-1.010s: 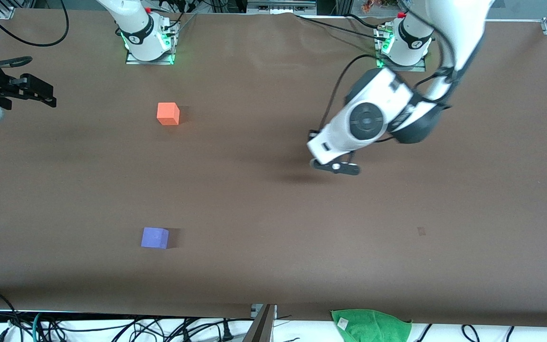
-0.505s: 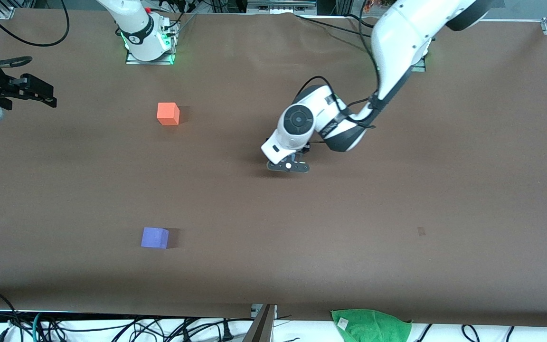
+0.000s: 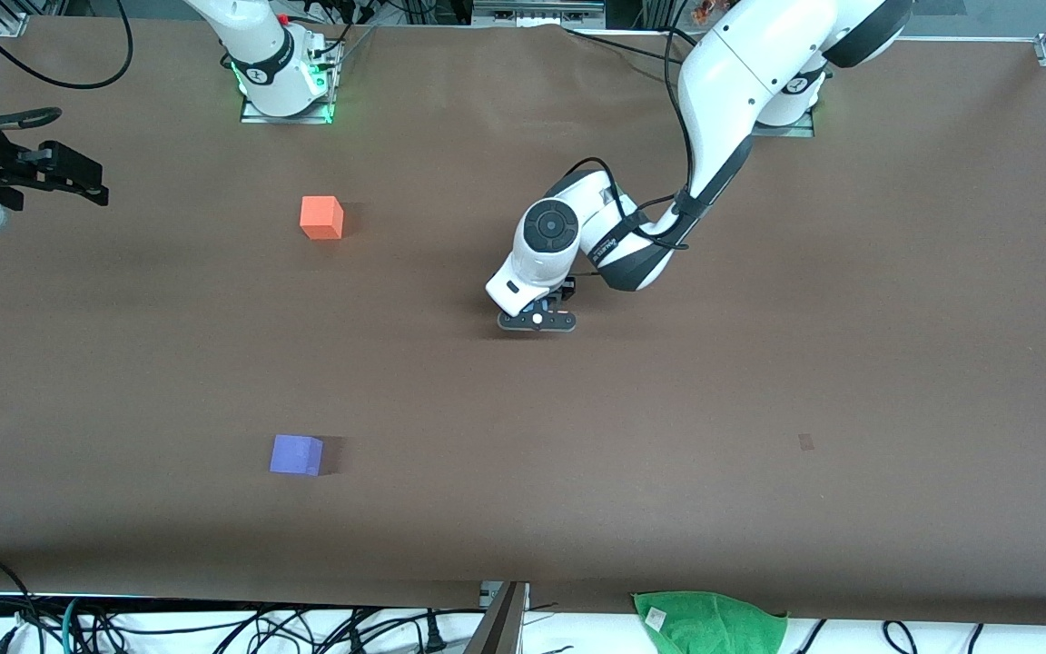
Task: Place blue block between orange and purple blocks
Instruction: 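Carry the blue cube to the table middle and release it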
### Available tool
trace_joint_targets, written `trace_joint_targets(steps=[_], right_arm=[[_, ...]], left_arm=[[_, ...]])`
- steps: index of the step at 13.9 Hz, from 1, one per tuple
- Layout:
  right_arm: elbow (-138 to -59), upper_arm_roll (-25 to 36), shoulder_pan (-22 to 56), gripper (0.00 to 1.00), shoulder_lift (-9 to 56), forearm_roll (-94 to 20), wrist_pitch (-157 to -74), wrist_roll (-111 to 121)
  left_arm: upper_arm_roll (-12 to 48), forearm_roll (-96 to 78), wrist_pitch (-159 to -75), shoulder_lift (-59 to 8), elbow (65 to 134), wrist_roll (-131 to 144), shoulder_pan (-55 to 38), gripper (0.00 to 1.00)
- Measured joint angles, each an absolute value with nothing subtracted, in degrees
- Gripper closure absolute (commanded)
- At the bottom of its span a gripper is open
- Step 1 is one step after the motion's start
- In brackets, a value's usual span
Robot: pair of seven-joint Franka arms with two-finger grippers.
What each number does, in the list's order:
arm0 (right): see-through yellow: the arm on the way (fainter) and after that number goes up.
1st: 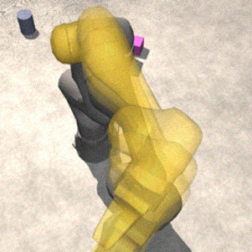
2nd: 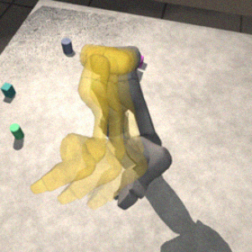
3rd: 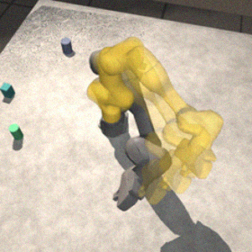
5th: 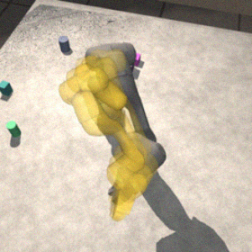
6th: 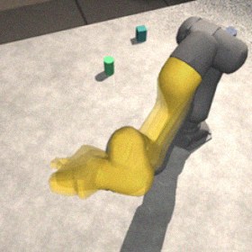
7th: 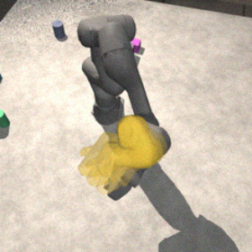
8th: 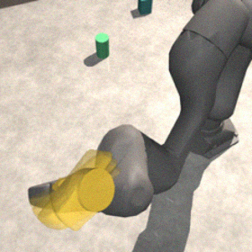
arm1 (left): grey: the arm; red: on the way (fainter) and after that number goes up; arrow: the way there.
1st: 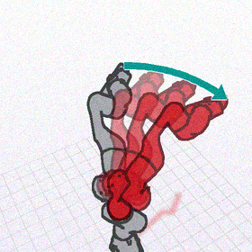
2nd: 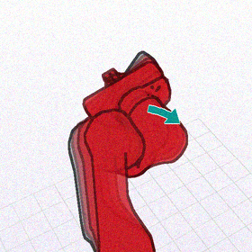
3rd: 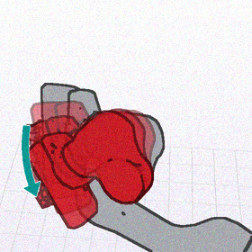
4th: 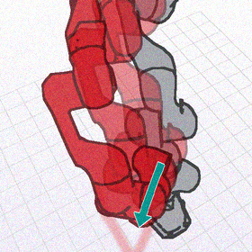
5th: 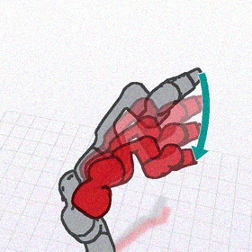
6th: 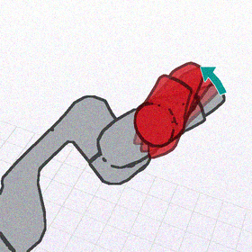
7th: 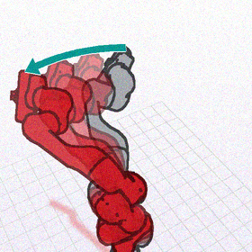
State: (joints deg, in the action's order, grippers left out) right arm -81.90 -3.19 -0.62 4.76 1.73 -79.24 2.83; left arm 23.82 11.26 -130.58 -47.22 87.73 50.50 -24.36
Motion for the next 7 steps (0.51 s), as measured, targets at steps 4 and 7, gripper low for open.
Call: trace_joint_targets(steps=[4, 7], right_arm=[[-81.90, -3.19, -0.62, 0.00, 4.76, 1.73, -79.25, 2.83], [-81.90, -3.19, -0.62, 0.00, 4.76, 1.73, -79.25, 2.83]], left_arm=[[23.92, 11.27, -128.87, -45.88, 86.07, 50.49, -23.89, 0.00], [24.22, 10.95, -121.18, -40.16, 84.79, 50.47, -23.89, 0.00]])
